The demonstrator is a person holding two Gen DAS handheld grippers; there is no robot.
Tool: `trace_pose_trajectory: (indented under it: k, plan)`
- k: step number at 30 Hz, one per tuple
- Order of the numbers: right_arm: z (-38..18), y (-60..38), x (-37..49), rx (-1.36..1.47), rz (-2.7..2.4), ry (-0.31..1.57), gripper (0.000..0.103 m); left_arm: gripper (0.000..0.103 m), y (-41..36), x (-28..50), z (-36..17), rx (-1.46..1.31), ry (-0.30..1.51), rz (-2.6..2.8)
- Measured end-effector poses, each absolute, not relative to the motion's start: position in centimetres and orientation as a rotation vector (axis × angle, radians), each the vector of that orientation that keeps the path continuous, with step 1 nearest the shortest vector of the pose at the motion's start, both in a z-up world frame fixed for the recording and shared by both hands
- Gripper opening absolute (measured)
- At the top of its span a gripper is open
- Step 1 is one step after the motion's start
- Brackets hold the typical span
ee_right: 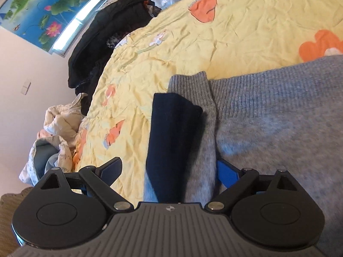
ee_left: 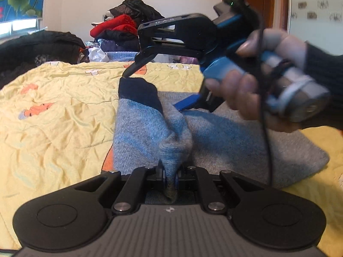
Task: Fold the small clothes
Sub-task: 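Lift the sleeve with the left gripper while the right gripper grasps the navy cuff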
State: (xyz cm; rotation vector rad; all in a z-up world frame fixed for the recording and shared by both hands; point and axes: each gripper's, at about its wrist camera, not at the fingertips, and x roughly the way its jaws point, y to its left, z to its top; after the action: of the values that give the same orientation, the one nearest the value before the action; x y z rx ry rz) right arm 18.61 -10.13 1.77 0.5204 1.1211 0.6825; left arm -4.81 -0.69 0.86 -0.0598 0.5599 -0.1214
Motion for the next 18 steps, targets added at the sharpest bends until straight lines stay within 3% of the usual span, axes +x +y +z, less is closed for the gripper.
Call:
trace_pose_trajectory:
  k: [2, 3, 6, 7, 13, 18]
  plan:
    - [1.5, -9.8, 19.3, 0.552, 0.692, 1.126, 0.089, 0.007, -0.2, -4.8, 0.8, -0.08, 0.554, -0.131]
    - [1.4, -9.6, 19.6, 0.565, 0.689, 1.13, 0.08, 0.007, -0.2, -4.8, 0.8, -0.081, 0.555, -0.133]
    - [0.9, -8.7, 20.4, 0.509, 0.659, 1.137, 0.033, 0.007, -0.3, -4.7, 0.8, -0.069, 0.558, -0.133]
    - [0.7, -8.6, 20.6, 0.474, 0.657, 1.127, 0.024, 0.007, -0.5, -4.6, 0.9, -0.057, 0.559, -0.13]
    - [3.4, -10.1, 20.1, 0.329, 0.733, 1.009, 0.019, 0.007, -3.7, -4.6, 3.0, 0.026, 0.534, -0.196]
    - [6.7, -17.1, 20.6, 0.235, 0.702, 0.957, 0.019, 0.007, -8.9, -3.4, 4.2, 0.027, 0.518, -0.325]
